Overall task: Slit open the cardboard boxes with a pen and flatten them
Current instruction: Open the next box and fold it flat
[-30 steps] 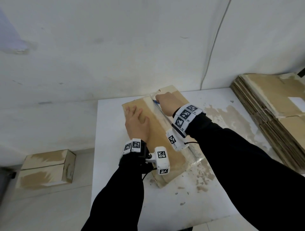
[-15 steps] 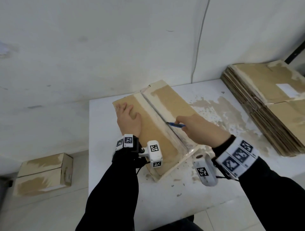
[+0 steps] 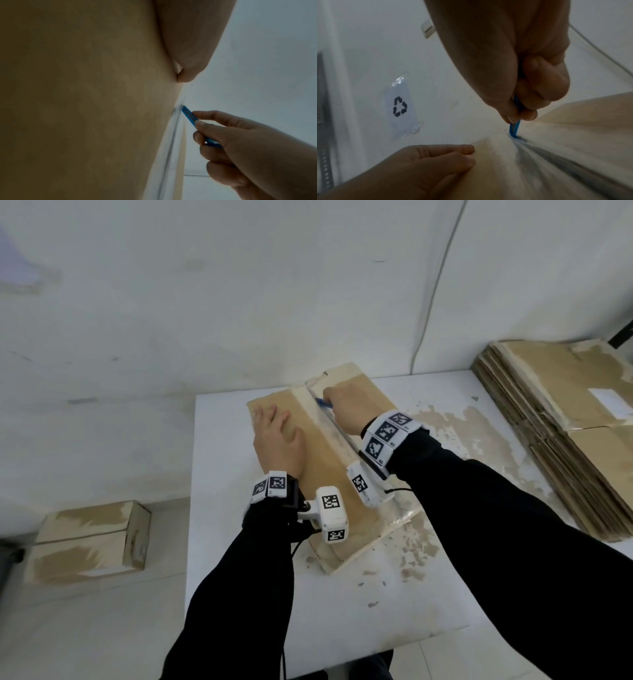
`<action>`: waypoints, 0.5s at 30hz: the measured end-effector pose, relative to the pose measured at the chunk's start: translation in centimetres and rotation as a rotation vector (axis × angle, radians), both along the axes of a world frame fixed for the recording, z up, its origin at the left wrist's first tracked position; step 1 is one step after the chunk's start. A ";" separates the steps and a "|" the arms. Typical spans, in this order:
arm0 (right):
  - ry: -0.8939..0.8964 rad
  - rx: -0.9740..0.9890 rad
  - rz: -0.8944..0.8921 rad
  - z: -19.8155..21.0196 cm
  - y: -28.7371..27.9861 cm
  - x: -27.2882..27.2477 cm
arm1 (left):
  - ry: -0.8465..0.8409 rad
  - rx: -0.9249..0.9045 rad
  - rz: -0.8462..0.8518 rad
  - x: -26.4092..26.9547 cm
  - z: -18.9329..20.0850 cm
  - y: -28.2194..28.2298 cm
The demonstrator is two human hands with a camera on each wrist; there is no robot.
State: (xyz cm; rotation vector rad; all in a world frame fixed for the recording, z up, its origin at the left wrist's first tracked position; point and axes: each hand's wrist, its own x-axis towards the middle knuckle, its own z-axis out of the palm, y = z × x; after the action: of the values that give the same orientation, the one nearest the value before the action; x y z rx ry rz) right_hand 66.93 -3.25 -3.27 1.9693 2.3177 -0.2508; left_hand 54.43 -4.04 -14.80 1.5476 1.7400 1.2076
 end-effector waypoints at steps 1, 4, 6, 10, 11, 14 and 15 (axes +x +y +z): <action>-0.025 -0.005 0.008 0.1 0.0 -0.1 | 0.007 -0.003 0.003 0.0 0.0 0.0; -0.067 -0.078 0.021 0.4 -0.5 0.1 | 0.012 -0.003 0.013 0.0 -0.1 0.1; -0.080 -0.132 0.021 0.5 -1.9 0.6 | 0.027 -0.012 0.007 0.1 -0.2 0.2; -0.030 -0.159 -0.040 0.7 -6.0 1.5 | 0.045 -0.046 0.006 0.2 0.1 0.3; -0.026 -0.151 -0.043 0.8 -7.0 1.7 | 0.047 -0.054 0.004 0.2 0.3 0.2; -0.045 -0.135 -0.044 0.7 -10.4 2.7 | 0.054 -0.066 0.002 0.2 0.4 0.2; -0.050 -0.129 -0.053 0.5 -11.6 3.2 | 0.057 -0.066 -0.001 0.1 0.4 0.2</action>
State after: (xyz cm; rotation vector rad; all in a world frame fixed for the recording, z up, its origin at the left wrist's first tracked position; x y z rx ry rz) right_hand 70.13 -14.87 -2.82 1.9533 2.1636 -0.3415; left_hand 54.58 -3.87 -14.40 1.5579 1.7970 1.1049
